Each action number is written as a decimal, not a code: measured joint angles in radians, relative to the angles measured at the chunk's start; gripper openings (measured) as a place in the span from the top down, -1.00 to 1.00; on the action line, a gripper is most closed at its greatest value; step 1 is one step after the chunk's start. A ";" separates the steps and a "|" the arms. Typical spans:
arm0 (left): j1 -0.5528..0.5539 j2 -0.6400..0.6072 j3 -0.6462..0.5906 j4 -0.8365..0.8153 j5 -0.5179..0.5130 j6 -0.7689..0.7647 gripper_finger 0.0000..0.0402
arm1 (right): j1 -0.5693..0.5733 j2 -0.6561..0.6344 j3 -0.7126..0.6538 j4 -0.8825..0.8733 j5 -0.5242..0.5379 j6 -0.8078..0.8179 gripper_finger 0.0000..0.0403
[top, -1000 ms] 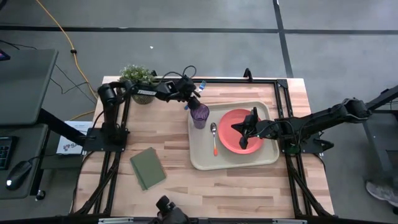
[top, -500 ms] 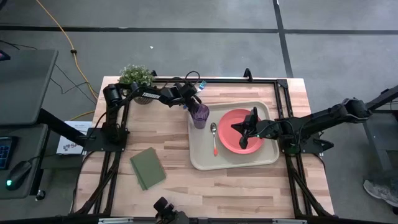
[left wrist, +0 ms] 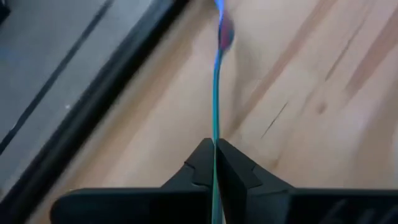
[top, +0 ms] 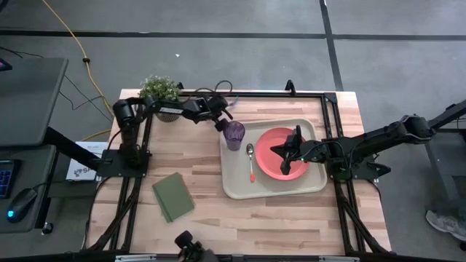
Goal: Pick and place plate/cup/fork/spoon on tray
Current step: Put the blue fork on the gray serving tray to the left of the orange spoon
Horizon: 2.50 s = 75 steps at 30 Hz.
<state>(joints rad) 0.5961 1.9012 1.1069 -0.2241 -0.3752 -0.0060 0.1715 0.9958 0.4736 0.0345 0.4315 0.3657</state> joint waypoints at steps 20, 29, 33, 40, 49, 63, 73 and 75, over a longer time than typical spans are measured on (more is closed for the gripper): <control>0.053 -0.140 0.001 -0.155 0.142 0.009 0.77 | 0.000 0.000 0.000 0.037 -0.039 -0.008 1.00; 0.079 -0.084 0.000 -0.175 0.268 0.001 0.18 | 0.000 0.000 0.000 0.037 -0.039 -0.018 1.00; 0.079 -0.060 0.000 -0.176 0.286 -0.001 0.04 | 0.000 0.000 0.000 0.037 -0.043 -0.013 1.00; 0.080 -0.006 0.000 -0.165 0.192 -0.001 -0.02 | 0.000 0.000 0.000 0.037 -0.046 -0.008 1.00; 0.076 0.016 0.006 -0.195 0.182 -0.021 0.54 | 0.000 0.000 0.000 0.037 -0.047 -0.008 1.00; 0.039 -0.180 -0.045 -0.244 0.064 -0.027 1.00 | 0.000 0.000 0.000 0.049 -0.068 -0.031 1.00; -0.084 -0.558 -0.134 -0.180 -0.044 -0.046 1.00 | 0.000 0.000 0.000 0.102 -0.066 -0.053 1.00; -0.146 -0.624 -0.150 -0.157 -0.065 -0.047 1.00 | 0.000 0.000 0.000 0.141 -0.066 -0.061 1.00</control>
<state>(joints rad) 0.4500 1.2768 0.9567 -0.3812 -0.4398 -0.0532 0.1711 0.9962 0.4736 0.1757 0.3657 0.3049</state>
